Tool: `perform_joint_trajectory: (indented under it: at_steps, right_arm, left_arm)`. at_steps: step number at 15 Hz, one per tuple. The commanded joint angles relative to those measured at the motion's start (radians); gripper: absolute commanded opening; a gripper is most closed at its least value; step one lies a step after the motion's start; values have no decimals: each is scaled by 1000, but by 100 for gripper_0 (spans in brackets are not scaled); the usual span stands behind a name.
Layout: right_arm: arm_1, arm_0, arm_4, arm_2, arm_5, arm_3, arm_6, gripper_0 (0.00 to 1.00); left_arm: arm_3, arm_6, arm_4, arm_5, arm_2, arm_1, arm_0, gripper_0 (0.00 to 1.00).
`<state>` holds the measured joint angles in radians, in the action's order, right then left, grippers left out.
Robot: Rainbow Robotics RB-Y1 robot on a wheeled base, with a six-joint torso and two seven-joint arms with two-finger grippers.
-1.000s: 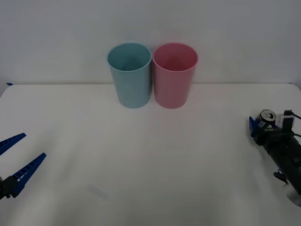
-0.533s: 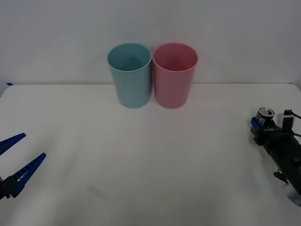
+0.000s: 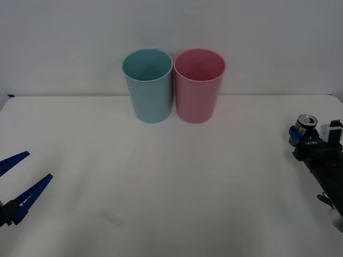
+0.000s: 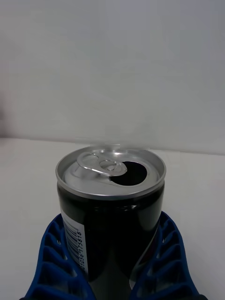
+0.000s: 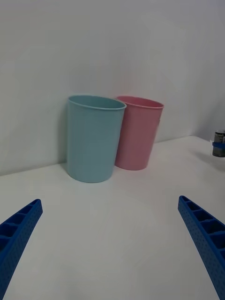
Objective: Grasp the object on the table and drop it into the matching bin: aluminum can to the light blue bin, PET bottle to the pink bin.
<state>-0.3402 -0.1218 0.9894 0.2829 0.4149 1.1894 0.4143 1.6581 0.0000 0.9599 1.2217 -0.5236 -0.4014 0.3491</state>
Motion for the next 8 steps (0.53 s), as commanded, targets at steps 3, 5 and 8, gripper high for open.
perform_joint_trajectory:
  at_steps: [3, 5, 8]
  right_arm:
    - [-3, 83, 2, -21, 10, 206, -78, 0]
    - [-22, 119, 6, -42, 27, 289, -163, 0]
    - [-49, 146, 6, -45, 73, 384, -285, 0]
  left_arm:
    - [0, 0, 0, 0, 0, 0, 0, 100]
    - [0, 0, 0, 0, 0, 0, 0, 100]
    - [0, 0, 0, 0, 0, 0, 0, 100]
